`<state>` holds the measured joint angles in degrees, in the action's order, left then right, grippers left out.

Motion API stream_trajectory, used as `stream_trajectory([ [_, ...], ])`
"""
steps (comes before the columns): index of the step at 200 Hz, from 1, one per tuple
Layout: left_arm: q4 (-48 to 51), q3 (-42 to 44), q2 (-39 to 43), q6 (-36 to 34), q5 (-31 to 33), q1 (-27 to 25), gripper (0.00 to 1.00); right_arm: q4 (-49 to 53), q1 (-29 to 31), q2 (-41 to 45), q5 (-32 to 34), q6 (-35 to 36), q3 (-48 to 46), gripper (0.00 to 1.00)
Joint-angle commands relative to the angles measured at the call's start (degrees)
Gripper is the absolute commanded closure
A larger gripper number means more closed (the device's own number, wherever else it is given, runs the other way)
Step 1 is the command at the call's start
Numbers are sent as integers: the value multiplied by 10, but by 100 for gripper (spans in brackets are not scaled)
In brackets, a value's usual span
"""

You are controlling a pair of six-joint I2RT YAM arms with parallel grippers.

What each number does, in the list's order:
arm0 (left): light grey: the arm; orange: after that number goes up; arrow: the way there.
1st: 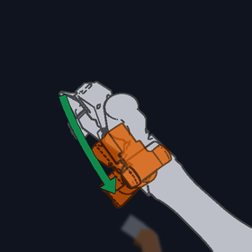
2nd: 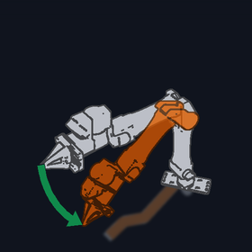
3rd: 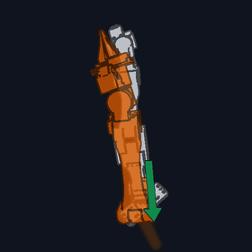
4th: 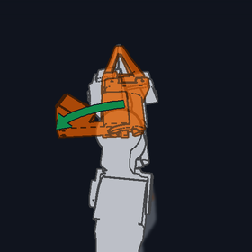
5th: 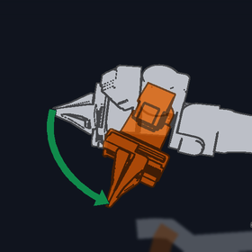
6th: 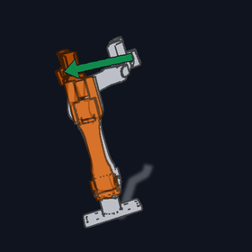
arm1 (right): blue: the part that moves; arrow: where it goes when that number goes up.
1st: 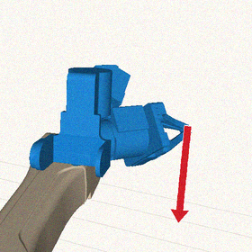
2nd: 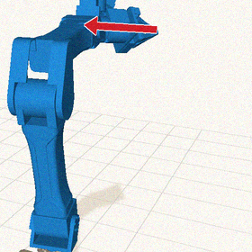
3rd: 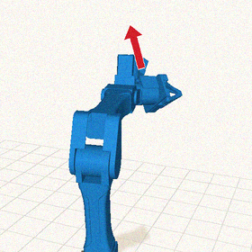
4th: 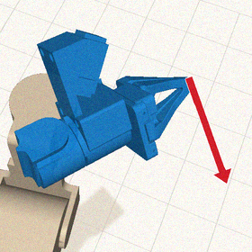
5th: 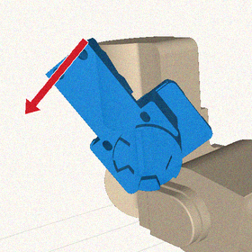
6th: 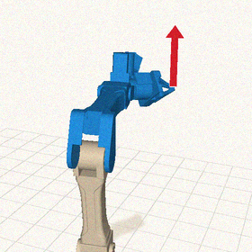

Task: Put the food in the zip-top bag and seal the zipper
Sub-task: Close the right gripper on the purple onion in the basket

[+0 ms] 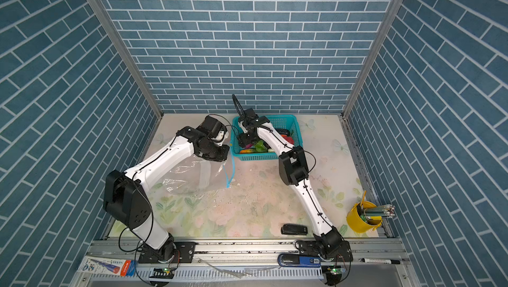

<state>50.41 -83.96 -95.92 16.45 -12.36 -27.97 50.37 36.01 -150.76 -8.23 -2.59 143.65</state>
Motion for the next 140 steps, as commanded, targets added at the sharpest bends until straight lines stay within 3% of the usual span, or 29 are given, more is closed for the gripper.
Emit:
stream_trajectory([
  [1,7,-6,-1,-2,-9,5,100,9,3,8,-9,0,26,27],
  [53,1,-7,-1,7,-29,9,100,0,-15,36,-43,-41,11,37],
  [140,-1,-15,-3,27,-42,11,100,-133,-49,145,-114,-100,-156,43],
])
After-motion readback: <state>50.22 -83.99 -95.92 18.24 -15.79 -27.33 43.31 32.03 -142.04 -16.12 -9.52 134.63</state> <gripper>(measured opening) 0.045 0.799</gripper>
